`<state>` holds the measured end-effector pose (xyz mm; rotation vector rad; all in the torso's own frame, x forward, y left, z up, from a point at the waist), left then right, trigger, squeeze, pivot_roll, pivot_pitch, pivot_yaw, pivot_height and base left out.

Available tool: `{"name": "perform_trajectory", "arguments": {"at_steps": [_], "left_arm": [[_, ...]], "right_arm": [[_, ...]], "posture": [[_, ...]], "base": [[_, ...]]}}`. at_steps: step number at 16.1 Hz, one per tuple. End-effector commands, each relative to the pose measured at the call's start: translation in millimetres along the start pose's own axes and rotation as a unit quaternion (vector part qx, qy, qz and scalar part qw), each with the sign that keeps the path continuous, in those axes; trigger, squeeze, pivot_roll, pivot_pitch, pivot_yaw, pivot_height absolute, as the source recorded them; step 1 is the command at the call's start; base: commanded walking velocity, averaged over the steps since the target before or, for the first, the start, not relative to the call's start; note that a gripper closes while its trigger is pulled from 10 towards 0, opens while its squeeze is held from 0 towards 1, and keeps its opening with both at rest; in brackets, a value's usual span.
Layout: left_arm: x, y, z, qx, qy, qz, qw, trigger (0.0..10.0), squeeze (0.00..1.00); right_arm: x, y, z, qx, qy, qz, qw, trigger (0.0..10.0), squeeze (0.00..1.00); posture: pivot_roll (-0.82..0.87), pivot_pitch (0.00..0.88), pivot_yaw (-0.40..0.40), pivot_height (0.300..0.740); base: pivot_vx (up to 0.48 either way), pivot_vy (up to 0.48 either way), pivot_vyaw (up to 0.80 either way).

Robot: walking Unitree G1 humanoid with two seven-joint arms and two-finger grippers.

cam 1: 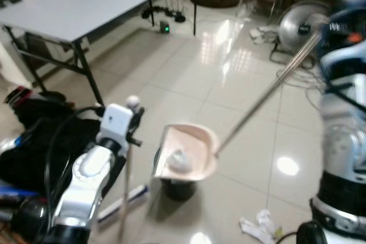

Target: Sweep floor

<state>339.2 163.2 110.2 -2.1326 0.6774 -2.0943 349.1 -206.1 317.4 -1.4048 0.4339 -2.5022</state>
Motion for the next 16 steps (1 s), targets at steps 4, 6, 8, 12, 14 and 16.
{"name": "perform_trajectory", "arguments": {"at_steps": [4, 6, 8, 12, 14, 16], "left_arm": [[12.3, -0.6, 2.8, 0.001, 0.019, 0.014, 1.000, 10.0, 0.00], [14.2, -2.7, 2.5, 0.005, 0.027, 0.004, 1.000, 10.0, 0.00], [11.0, -4.0, 2.4, 0.008, 0.016, 0.016, 1.000, 10.0, 0.00], [8.1, -6.9, 2.4, 0.013, 0.010, 0.025, 1.000, 10.0, 0.00], [6.6, -7.3, 0.8, 0.014, 0.007, 0.028, 0.999, 10.0, 0.00], [5.0, -6.7, -0.5, 0.014, 0.004, 0.030, 0.999, 10.0, 0.00]], "right_arm": [[16.0, 7.6, 1.3, -0.012, 0.035, -0.001, 0.999, 10.0, 0.00], [16.3, 9.4, -0.2, -0.016, 0.037, 0.002, 0.999, 10.0, 0.00], [16.4, 10.4, -0.6, -0.017, 0.038, 0.002, 0.999, 10.0, 0.00], [10.9, 9.7, -0.4, -0.010, 0.035, -0.018, 0.999, 10.0, 0.00], [7.6, 2.8, 1.9, 0.002, 0.047, -0.022, 0.999, 10.0, 0.00], [1.2, -6.7, 5.2, 0.019, 0.058, -0.023, 0.998, 10.0, 0.00]], "posture": [[0.04, 0.000, 0.031, 0.740], [0.04, 0.000, 0.036, 0.740], [0.04, 0.000, 0.040, 0.740], [0.05, 0.000, 0.040, 0.740], [0.06, 0.000, 0.042, 0.740], [0.06, 0.000, 0.042, 0.740]], "base": [[0.394, 0.000, 0.00], [0.178, 0.000, 0.00], [0.000, 0.000, 0.00], [0.000, 0.000, 0.00], [0.000, 0.000, 0.00], [0.000, 0.000, 0.00]]}}
Point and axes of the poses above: a point about 5 cm out from each wrist's last joint towards the gripper, its own z axis pointing out of the wrist towards the gripper, its own x axis along the axis of the wrist's last joint, y = z × x, the point moved 6 cm from there along z, pointing out of the wrist towards the gripper, and after that the axes turned 6 degrees about z, right-handed, at the moved point
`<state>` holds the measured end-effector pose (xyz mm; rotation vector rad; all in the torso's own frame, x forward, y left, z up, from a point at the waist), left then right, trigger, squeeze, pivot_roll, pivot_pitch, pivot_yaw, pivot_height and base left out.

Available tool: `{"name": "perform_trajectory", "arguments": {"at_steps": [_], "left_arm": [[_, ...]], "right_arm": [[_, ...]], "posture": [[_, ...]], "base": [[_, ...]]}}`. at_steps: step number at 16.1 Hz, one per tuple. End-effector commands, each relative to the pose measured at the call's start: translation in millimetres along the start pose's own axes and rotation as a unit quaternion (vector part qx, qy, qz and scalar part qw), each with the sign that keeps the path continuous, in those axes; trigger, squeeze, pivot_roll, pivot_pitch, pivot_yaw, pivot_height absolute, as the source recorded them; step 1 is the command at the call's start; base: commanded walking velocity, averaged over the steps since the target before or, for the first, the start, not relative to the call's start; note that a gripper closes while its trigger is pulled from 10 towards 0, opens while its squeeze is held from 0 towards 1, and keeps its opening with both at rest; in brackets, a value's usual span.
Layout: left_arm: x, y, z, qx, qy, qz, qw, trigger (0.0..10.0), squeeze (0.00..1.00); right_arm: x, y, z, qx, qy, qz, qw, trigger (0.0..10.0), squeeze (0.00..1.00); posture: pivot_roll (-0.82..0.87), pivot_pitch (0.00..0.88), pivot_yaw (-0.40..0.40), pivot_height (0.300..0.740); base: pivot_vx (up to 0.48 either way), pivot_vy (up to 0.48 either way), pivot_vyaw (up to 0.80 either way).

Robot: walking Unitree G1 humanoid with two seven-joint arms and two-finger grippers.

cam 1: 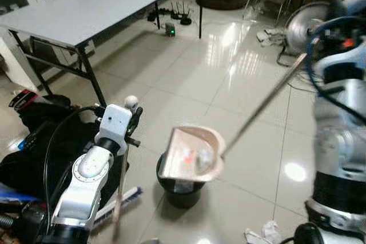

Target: Sweep floor

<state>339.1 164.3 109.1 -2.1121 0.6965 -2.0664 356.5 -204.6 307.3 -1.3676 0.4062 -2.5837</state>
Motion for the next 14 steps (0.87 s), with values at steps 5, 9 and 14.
{"name": "perform_trajectory", "arguments": {"at_steps": [5, 9, 14], "left_arm": [[6.1, -6.5, -3.2, 0.010, 0.006, 0.018, 1.000, 10.0, 0.00], [2.3, -5.8, -5.5, 0.012, 0.001, 0.019, 1.000, 10.0, 0.00], [-13.8, -6.4, -8.8, 0.018, -0.012, 0.019, 1.000, 10.0, 0.00]], "right_arm": [[-11.8, -33.8, 12.6, 0.056, 0.046, -0.031, 0.997, 10.0, 0.00], [-39.3, -76.7, 10.6, 0.148, 0.032, -0.069, 0.986, 10.0, 0.00], [-67.6, -141.1, -14.7, 0.271, 0.048, -0.115, 0.954, 10.0, 0.00]], "posture": [[0.08, 0.009, 0.040, 0.740], [0.09, 0.016, 0.029, 0.740], [0.11, 0.013, 0.011, 0.740]], "base": [[0.000, 0.000, 0.00], [0.000, 0.000, 0.00], [0.000, 0.000, 0.00]]}}
Point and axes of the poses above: a point about 5 cm out from each wrist's last joint towards the gripper, its own z axis pointing out of the wrist towards the gripper, its own x axis along the axis of the wrist's last joint, y = z × x, the point moved 6 cm from there along z, pointing out of the wrist towards the gripper, and after that the axes turned 6 degrees about z, right-handed, at the moved point
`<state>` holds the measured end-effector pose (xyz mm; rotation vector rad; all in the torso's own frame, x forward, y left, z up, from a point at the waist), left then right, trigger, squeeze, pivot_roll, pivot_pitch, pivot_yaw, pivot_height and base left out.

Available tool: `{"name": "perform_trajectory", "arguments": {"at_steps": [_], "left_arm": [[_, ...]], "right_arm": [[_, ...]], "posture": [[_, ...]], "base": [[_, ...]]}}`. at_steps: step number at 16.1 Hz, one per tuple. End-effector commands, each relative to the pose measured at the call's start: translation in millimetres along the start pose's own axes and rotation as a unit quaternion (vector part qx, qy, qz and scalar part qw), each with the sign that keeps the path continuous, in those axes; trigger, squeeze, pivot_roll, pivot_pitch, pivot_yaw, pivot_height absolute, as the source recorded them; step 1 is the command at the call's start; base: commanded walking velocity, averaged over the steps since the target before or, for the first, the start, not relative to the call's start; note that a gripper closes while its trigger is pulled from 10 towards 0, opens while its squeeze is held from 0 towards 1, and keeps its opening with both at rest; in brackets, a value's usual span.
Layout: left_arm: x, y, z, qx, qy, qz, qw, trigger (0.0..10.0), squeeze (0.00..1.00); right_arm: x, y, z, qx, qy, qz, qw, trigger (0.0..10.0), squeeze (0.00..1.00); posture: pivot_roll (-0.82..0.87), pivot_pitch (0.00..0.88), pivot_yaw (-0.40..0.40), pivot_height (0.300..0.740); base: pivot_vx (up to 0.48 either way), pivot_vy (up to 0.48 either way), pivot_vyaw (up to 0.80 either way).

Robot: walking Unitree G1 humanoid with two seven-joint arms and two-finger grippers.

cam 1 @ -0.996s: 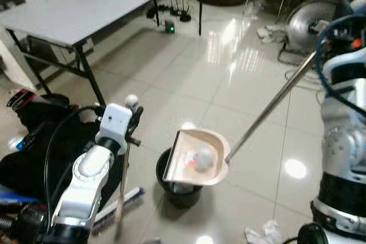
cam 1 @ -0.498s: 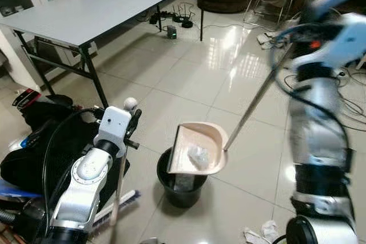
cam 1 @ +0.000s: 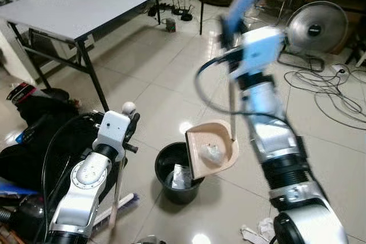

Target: Sweep floor

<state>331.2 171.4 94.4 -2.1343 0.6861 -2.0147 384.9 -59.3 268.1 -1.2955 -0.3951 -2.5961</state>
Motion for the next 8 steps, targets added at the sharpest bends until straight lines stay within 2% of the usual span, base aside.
{"name": "perform_trajectory", "arguments": {"at_steps": [1, 3, 4, 6, 8], "left_arm": [[0.6, -8.5, -0.6, 0.014, 0.006, 0.015, 1.000, 10.0, 0.00], [-3.0, -11.5, -1.4, 0.016, 0.004, 0.015, 1.000, 10.0, 0.00], [-3.4, -11.8, -1.5, 0.016, 0.004, 0.015, 1.000, 10.0, 0.00], [-4.0, -12.8, -1.4, 0.017, 0.005, 0.016, 1.000, 10.0, 0.00], [-3.3, -12.8, 0.4, 0.018, 0.008, 0.016, 1.000, 10.0, 0.00]], "right_arm": [[23.7, -13.4, 11.4, 0.028, 0.056, -0.014, 0.998, 10.0, 0.00], [21.8, -35.5, 9.5, 0.055, 0.063, -0.007, 0.996, 10.0, 0.00], [21.3, -40.3, 8.7, 0.061, 0.064, -0.005, 0.996, 10.0, 0.00], [20.2, -60.1, 5.5, 0.084, 0.070, -0.001, 0.994, 10.0, 0.00], [18.1, -68.6, 4.9, 0.092, 0.071, 0.000, 0.993, 10.0, 0.00]], "posture": [[0.11, 0.011, 0.009, 0.740], [0.11, 0.009, 0.008, 0.740], [0.11, 0.006, 0.006, 0.740], [0.11, 0.002, 0.004, 0.740], [0.11, 0.004, 0.001, 0.740]], "base": [[0.000, 0.000, 0.00], [0.000, 0.000, 0.00], [0.000, 0.000, 0.00], [0.000, 0.000, 0.00], [0.000, 0.000, 0.00]]}}
Point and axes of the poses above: a point about 5 cm out from each wrist's last joint towards the gripper, its own z axis pointing out of the wrist towards the gripper, its own x axis along the axis of the wrist's last joint, y = z × x, the point moved 6 cm from there along z, pointing out of the wrist towards the gripper, and after that the axes turned 6 degrees about z, right-handed, at the moved point
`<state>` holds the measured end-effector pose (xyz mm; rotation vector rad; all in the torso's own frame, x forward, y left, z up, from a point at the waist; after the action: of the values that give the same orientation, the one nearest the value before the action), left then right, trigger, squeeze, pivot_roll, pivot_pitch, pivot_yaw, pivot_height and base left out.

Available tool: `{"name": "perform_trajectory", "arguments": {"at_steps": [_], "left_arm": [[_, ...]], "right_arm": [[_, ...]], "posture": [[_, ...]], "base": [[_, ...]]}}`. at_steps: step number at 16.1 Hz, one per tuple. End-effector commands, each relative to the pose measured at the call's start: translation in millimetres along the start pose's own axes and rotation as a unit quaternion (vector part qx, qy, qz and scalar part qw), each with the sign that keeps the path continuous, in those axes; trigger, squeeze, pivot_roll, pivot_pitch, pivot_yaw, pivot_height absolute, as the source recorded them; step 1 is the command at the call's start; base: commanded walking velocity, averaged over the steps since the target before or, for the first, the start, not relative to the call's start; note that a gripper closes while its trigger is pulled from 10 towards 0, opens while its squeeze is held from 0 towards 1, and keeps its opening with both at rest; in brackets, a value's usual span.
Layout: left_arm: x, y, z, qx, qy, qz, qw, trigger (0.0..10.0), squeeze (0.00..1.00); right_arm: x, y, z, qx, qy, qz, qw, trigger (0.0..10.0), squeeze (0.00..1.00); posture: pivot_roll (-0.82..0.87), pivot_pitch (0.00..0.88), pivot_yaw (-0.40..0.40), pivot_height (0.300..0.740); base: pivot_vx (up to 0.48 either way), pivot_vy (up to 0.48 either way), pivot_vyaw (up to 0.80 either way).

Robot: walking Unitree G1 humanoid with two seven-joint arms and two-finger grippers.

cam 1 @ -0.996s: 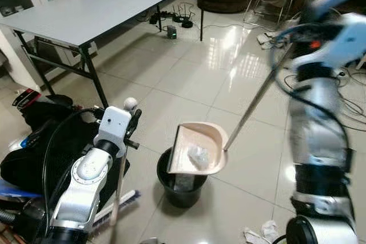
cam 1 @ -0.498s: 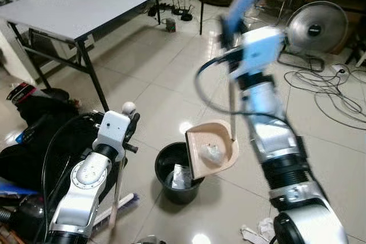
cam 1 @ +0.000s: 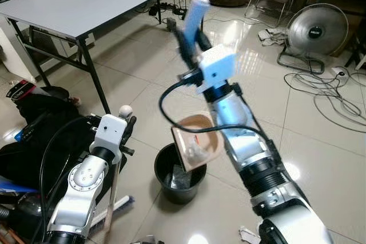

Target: Sweep floor

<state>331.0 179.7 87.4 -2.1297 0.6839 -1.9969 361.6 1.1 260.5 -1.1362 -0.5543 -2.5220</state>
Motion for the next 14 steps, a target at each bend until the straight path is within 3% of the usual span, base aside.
{"name": "perform_trajectory", "arguments": {"at_steps": [1, 5, 7, 14], "left_arm": [[6.8, -8.2, 2.6, 0.014, 0.013, 0.011, 1.000, 10.0, 0.00], [7.7, -6.4, 4.4, 0.014, 0.013, 0.010, 1.000, 10.0, 0.00], [11.2, -3.4, 3.2, 0.014, 0.017, 0.009, 1.000, 10.0, 0.00], [18.6, 1.3, 1.1, 0.015, 0.023, 0.007, 1.000, 10.0, 0.00]], "right_arm": [[12.9, -6.2, 9.1, 0.020, 0.029, -0.020, 0.999, 10.0, 0.00], [9.7, -24.5, 11.4, 0.065, 0.025, -0.037, 0.997, 10.0, 0.00], [5.6, -45.1, 5.9, 0.104, 0.025, -0.038, 0.994, 10.0, 0.00], [4.5, -50.7, 6.0, 0.114, 0.027, -0.041, 0.992, 10.0, 0.00]], "posture": [[0.11, 0.005, 0.001, 0.740], [0.11, 0.008, -0.005, 0.740], [0.11, 0.011, -0.010, 0.740], [0.10, 0.009, -0.012, 0.740]], "base": [[0.000, 0.000, 0.00], [0.000, 0.000, 0.00], [0.000, 0.000, 0.00], [0.000, 0.000, 0.00]]}}
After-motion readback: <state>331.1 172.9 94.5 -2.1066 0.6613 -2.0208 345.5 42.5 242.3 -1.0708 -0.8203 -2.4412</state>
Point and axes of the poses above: a point about 5 cm out from each wrist's last joint towards the gripper, its own z axis pointing out of the wrist towards the gripper, its own x axis along the axis of the wrist's last joint, y = z × x, the point moved 6 cm from there along z, pointing out of the wrist towards the gripper, and after that the axes turned 6 degrees about z, right-handed, at the moved point
